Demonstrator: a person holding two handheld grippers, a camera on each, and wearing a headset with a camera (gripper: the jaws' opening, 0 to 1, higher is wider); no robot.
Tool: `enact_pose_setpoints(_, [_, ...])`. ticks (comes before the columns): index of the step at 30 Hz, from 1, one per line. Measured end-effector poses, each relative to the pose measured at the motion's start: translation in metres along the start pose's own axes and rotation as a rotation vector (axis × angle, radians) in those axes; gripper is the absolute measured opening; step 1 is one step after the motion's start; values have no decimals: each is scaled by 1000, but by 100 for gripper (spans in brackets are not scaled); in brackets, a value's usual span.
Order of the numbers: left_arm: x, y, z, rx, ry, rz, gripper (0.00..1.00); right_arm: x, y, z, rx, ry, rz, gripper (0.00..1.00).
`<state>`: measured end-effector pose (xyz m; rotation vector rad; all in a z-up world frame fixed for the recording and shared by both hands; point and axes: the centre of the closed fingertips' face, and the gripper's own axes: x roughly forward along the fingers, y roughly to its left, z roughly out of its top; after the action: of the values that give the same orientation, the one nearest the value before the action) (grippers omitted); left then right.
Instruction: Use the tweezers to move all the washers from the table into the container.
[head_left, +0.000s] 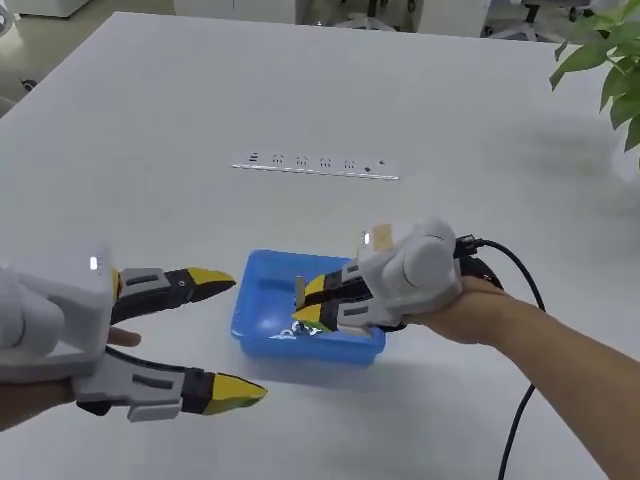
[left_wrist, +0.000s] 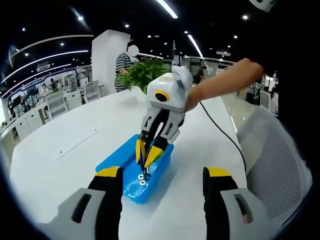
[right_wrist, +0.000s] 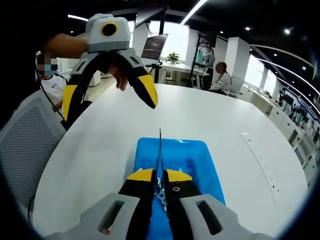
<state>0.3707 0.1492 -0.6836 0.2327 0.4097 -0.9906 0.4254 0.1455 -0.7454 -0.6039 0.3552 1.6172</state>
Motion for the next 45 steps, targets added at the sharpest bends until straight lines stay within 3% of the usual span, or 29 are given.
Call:
enact_pose_setpoints(18, [30,18,19,105,14,-50,28,-1,2,0,-24,3,7,8])
enact_pose_setpoints(25, [39,24,23,137,19,-52,22,-2,2,1,-32,2,7,8])
enact_pose_setpoints(37, [49,23,32,196,33,-99,7,-4,4,5,-52,-2,8,8])
enact_pose_setpoints(45, [49,22,31,229,50,-129,6,-6,5,3,-57,-1,7,8])
